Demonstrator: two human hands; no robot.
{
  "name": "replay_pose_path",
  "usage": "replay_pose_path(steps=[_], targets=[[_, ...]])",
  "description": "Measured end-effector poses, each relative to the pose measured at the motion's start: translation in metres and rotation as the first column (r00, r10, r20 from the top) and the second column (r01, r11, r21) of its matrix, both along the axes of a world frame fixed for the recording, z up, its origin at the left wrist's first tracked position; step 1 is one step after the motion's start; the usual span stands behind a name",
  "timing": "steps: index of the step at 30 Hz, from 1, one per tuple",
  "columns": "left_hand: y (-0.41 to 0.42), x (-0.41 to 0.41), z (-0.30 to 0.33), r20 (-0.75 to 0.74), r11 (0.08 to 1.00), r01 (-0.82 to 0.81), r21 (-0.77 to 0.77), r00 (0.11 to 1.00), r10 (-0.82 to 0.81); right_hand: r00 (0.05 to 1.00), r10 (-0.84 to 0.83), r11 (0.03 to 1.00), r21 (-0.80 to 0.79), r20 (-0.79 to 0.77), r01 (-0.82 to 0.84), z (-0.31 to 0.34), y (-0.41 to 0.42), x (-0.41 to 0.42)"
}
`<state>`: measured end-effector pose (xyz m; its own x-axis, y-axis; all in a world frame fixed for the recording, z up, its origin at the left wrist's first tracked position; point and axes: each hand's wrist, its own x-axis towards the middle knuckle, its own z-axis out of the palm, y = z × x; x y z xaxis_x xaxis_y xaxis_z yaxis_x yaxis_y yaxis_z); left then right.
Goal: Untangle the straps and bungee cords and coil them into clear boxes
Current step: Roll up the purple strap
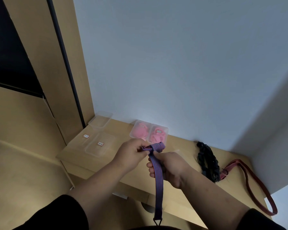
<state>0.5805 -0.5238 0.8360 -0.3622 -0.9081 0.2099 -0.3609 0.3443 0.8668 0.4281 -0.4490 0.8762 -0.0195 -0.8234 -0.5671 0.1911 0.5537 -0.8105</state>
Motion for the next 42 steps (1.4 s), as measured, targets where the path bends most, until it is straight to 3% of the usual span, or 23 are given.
replay_pose_path(steps=[4,7,10,13,17,26,30,33,38,42], targets=[[0.002,0.003,0.001,0.111,0.957,0.088,-0.278,0.992,-0.059,1.0,-0.019,1.0,0.01,0.019,0.019,0.001,-0.001,0.003],[0.003,0.003,0.001,0.123,0.914,0.152,-0.376,0.986,-0.113,0.999,-0.042,0.999,0.003,0.002,0.042,0.0,-0.002,0.006],[0.002,0.003,-0.001,0.088,0.946,0.165,-0.278,0.985,-0.145,0.997,-0.079,0.996,-0.032,0.013,0.079,0.0,-0.004,0.006],[0.005,0.005,-0.001,-0.042,0.986,0.167,-0.013,0.985,-0.167,0.996,-0.093,0.993,-0.068,0.006,0.093,0.002,-0.006,0.004],[0.006,0.008,0.003,-0.158,0.94,0.199,0.276,0.974,-0.159,0.996,-0.088,0.991,-0.099,-0.007,0.087,0.003,-0.008,0.001],[0.001,0.002,0.003,-0.245,0.936,0.049,0.348,0.969,0.04,0.998,-0.044,0.995,-0.09,-0.038,0.041,-0.003,-0.008,0.005],[0.0,0.0,0.001,-0.08,0.986,-0.101,0.134,0.99,0.112,0.997,-0.048,0.998,-0.047,-0.052,0.045,-0.006,-0.008,0.007],[0.0,0.003,0.003,0.123,0.989,-0.066,-0.132,0.989,0.082,0.999,-0.033,0.999,-0.025,-0.022,0.032,-0.006,-0.008,0.006],[0.002,0.006,0.0,0.212,0.904,0.071,-0.422,0.977,0.023,0.997,-0.045,0.999,-0.009,0.066,0.046,-0.004,-0.006,0.008],[0.005,0.003,0.0,0.274,0.784,0.162,-0.6,0.962,0.011,0.991,-0.081,0.996,-0.019,0.106,0.084,-0.004,-0.007,0.011]])
